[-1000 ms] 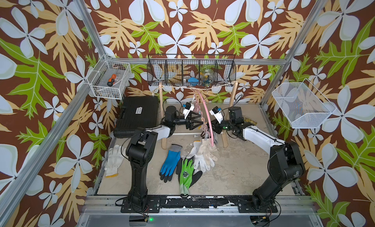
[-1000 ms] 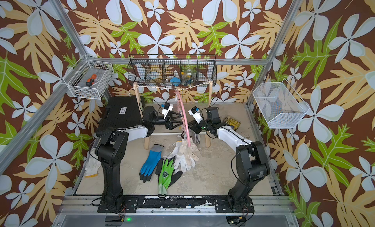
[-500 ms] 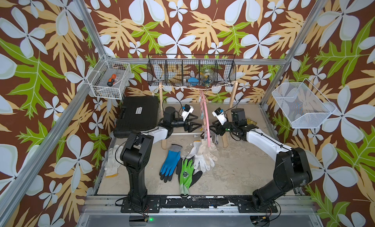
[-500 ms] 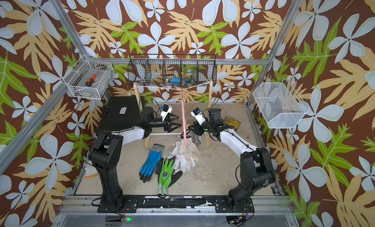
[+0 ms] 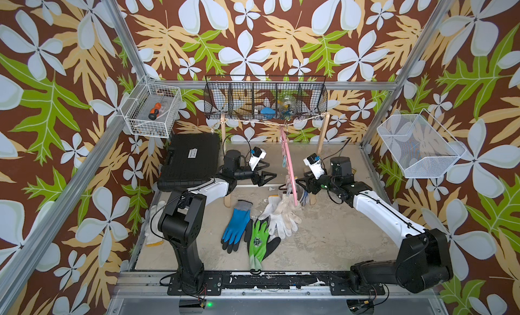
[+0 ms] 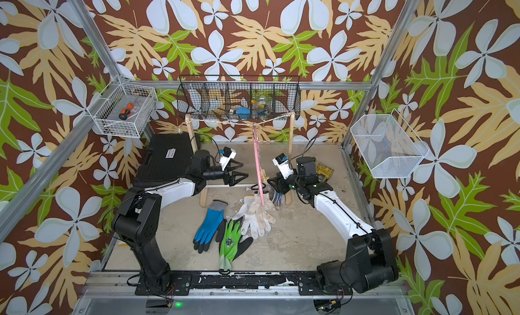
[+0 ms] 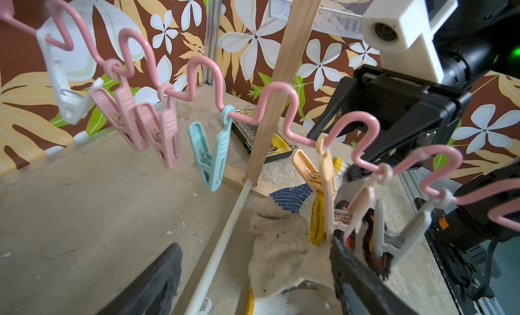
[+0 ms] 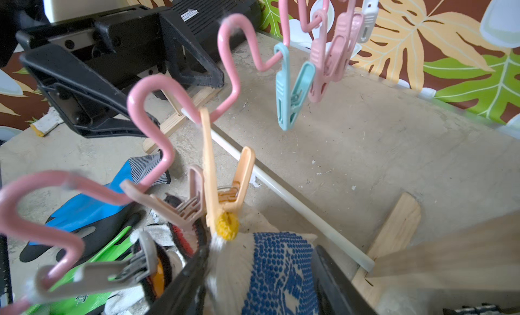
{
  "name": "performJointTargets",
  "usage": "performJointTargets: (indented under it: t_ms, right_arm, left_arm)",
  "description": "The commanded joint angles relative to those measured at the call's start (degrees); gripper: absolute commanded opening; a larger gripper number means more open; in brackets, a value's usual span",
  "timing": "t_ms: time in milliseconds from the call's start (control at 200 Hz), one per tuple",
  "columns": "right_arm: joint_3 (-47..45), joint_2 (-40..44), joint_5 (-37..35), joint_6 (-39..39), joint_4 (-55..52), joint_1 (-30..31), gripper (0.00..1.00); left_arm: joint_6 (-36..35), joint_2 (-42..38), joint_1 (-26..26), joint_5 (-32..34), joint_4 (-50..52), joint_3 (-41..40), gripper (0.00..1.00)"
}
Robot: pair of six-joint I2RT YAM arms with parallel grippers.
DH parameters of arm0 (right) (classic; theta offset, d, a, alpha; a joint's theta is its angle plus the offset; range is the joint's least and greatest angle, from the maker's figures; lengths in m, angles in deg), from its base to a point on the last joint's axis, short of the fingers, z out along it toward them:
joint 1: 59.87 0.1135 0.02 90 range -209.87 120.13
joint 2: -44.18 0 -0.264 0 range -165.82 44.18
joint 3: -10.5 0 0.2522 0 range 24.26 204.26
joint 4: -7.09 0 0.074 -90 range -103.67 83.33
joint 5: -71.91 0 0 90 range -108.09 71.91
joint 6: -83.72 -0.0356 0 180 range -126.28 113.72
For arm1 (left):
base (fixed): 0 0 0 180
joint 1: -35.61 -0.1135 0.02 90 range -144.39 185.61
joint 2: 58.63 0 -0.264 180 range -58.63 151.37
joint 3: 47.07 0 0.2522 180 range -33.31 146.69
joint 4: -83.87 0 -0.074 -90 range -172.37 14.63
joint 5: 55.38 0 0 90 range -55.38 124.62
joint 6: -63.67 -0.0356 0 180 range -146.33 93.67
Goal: Clip the gloves onto a hanger to dry
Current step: Clamp the glove onto the hanger.
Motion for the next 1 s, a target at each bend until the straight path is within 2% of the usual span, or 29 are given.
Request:
performJointTargets:
  t_ms: [0, 150, 290, 415, 445, 500, 616, 791, 891, 996]
  right_arm:
    - [0.4, -0.7, 0.9, -1.9, 1.6, 0.1, 0.59]
    - [0.4, -1.5, 4.5, -2.4, 2.2, 0.1, 0.6]
    - [0.3, 0.3, 7.2, -3.6, 4.5, 0.2, 0.67]
    - [-0.2, 2.8, 8.1, -5.4, 8.7, 0.3, 0.83]
    - [0.1, 3.0, 8.7, -5.4, 8.7, 0.3, 0.91]
    - [0.9, 3.1, 8.9, -5.1, 7.6, 0.3, 0.94]
    - [0.8, 4.1, 6.2, -5.1, 5.3, 0.2, 0.96]
    - [1.1, 5.9, -3.9, -5.9, -3.7, 0.2, 0.95]
    - [0.5, 6.8, -4.7, -9.5, -8.3, 0.1, 0.94]
    - [-1.1, 8.7, -3.6, -11.8, -13.1, 0.3, 0.88]
  left_arm:
    - [-0.2, -0.3, -0.1, 0.7, 0.5, 0.4, 0.84]
    - [-0.5, -1.8, -0.1, 1.3, 0.5, -1.0, 0.84]
    - [0.3, -1.5, -0.1, 1.0, 0.6, -0.4, 0.84]
    - [0.9, -1.2, -0.1, 0.6, 0.0, -0.4, 0.84]
    - [0.9, -1.2, -0.1, 0.7, 0.0, -0.5, 0.84]
    - [0.9, -1.1, -0.1, 0.6, -0.2, -0.6, 0.84]
    - [1.0, -1.0, 0.0, 0.9, -0.2, -0.6, 0.84]
    - [0.3, -1.8, 0.0, 2.6, 1.9, -0.6, 0.84]
    - [0.8, -2.2, -0.1, 3.6, 3.6, -0.4, 0.84]
    - [1.2, -3.9, -0.1, 4.9, 3.9, -2.4, 0.84]
